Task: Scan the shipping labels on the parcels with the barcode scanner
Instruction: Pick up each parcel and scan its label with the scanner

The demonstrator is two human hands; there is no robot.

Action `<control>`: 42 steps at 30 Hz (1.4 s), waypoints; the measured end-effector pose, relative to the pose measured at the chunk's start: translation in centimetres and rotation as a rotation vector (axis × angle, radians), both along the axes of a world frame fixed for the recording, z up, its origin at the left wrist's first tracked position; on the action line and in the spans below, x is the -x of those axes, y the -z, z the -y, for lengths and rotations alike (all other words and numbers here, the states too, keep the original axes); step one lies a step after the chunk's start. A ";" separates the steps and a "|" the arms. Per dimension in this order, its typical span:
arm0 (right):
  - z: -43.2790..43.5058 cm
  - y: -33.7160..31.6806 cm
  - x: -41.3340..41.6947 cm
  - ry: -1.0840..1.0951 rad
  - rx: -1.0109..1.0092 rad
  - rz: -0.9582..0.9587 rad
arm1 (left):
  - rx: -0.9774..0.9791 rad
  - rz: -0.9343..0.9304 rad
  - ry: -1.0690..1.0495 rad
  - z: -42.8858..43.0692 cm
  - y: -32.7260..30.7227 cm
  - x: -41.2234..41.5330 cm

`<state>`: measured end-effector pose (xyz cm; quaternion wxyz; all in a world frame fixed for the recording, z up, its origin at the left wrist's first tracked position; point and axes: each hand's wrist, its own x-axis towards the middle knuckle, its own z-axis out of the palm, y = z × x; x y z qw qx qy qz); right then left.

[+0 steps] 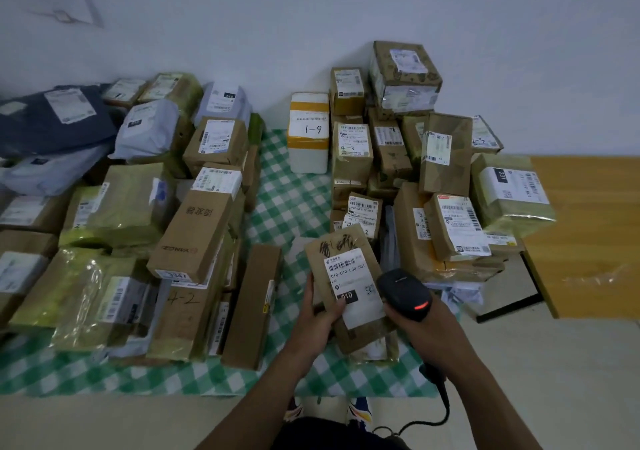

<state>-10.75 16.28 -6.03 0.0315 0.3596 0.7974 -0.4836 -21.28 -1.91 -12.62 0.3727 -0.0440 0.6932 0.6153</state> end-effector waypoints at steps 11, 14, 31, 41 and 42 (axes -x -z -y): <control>2.3 -5.6 4.9 -0.163 0.015 -0.220 | -0.008 -0.427 -0.118 2.9 -4.7 5.3; 2.7 -7.5 6.3 -0.237 0.005 -0.271 | -0.025 -0.503 -0.156 3.2 -5.7 7.1; 3.5 -13.1 11.5 -0.374 0.083 -0.252 | 0.142 -0.645 -0.179 1.5 -8.3 13.1; 2.7 -13.3 11.5 -0.385 0.146 -0.291 | 0.172 -0.641 -0.176 1.3 -7.6 14.3; 2.7 -13.4 11.5 -0.385 0.157 -0.293 | 0.167 -0.628 -0.188 1.3 -7.2 14.7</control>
